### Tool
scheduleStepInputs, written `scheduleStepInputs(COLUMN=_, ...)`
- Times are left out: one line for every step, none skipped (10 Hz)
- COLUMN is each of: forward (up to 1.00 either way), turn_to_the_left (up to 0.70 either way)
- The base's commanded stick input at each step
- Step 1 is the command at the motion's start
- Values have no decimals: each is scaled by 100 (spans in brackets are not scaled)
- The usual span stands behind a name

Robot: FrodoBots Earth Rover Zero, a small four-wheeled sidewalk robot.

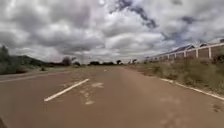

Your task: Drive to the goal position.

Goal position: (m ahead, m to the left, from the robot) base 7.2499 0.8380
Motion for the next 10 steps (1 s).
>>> scheduleStepInputs(forward=85, turn_to_the_left=0)
scheduleStepInputs(forward=85, turn_to_the_left=0)
scheduleStepInputs(forward=85, turn_to_the_left=0)
scheduleStepInputs(forward=85, turn_to_the_left=0)
scheduleStepInputs(forward=85, turn_to_the_left=0)
scheduleStepInputs(forward=85, turn_to_the_left=0)
scheduleStepInputs(forward=85, turn_to_the_left=0)
scheduleStepInputs(forward=85, turn_to_the_left=0)
scheduleStepInputs(forward=85, turn_to_the_left=0)
scheduleStepInputs(forward=85, turn_to_the_left=0)
